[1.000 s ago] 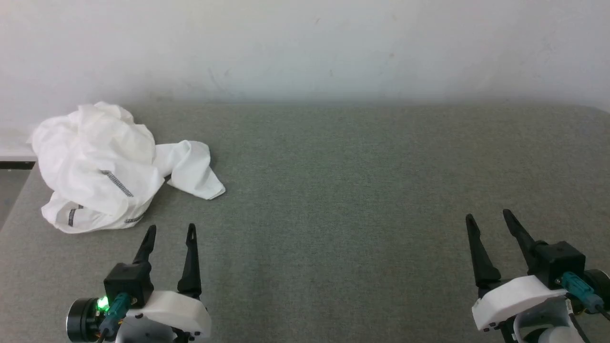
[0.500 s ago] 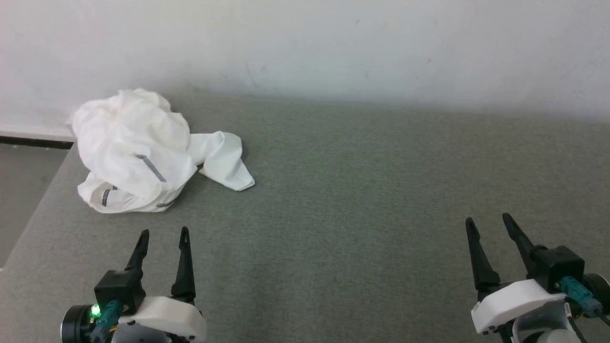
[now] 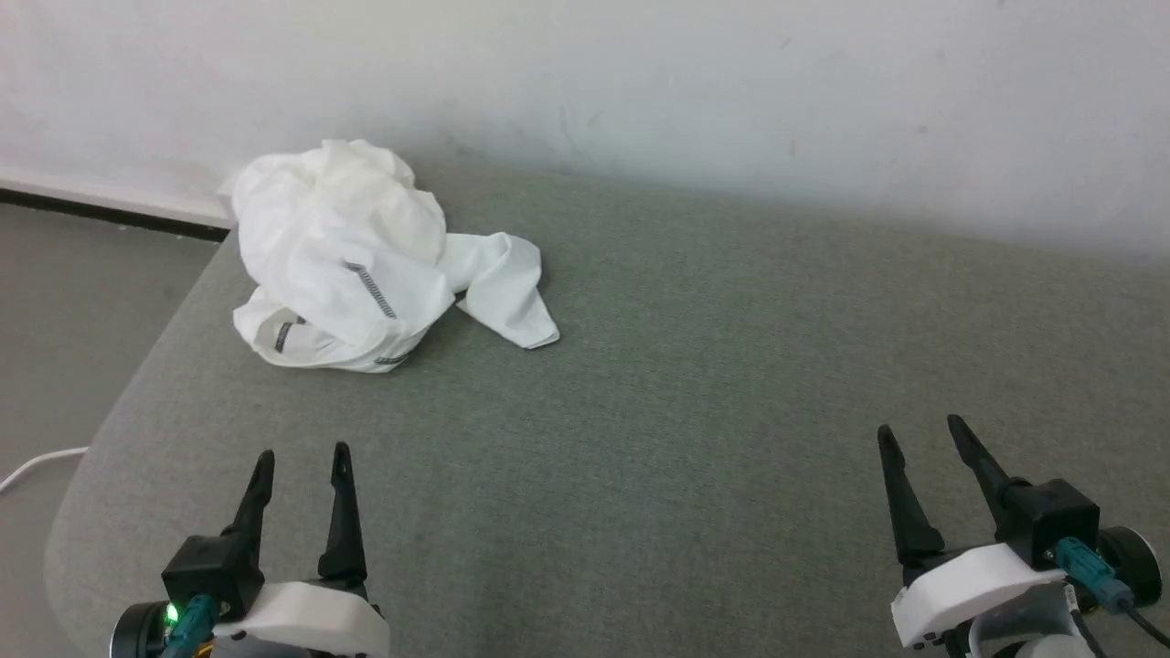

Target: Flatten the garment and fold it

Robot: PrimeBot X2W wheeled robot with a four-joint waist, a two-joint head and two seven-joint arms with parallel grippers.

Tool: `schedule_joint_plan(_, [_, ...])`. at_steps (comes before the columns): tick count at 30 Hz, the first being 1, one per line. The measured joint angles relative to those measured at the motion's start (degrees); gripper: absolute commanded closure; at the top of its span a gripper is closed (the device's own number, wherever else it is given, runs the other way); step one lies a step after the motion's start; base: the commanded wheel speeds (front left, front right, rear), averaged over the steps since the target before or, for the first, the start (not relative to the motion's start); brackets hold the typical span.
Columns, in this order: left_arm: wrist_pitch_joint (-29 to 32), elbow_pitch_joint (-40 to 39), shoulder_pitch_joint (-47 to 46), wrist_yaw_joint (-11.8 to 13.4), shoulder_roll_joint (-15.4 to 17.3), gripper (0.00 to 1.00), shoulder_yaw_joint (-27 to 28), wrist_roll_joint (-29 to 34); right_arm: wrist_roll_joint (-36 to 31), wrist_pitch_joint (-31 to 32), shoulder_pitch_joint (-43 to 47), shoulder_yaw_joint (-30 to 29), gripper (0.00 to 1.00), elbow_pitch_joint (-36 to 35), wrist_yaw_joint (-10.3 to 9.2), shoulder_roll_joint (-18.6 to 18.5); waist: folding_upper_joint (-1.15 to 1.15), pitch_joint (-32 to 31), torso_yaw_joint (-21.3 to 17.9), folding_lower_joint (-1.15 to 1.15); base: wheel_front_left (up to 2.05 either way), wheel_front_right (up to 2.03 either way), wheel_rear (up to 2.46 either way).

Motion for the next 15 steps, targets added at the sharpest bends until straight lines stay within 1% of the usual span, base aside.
schedule_joint_plan(7, [-0.66, -0.03, 1.16, 0.55, 0.00, 0.00, 0.08, -0.88, -0.11, -0.89, -0.14, 0.91, 0.00, 0.94, 0.00, 0.00, 0.00, -0.09, 3.11, 0.00, 0.00, 0.00, 0.00])
schedule_joint_plan(15, [-1.68, -0.09, 1.36, 0.62, 0.00, 0.00, 0.18, -2.10, -0.16, -1.90, -0.23, 1.38, 0.00, 2.11, 0.01, 0.00, 0.00, -0.12, 6.63, 0.00, 0.00, 0.00, 0.00])
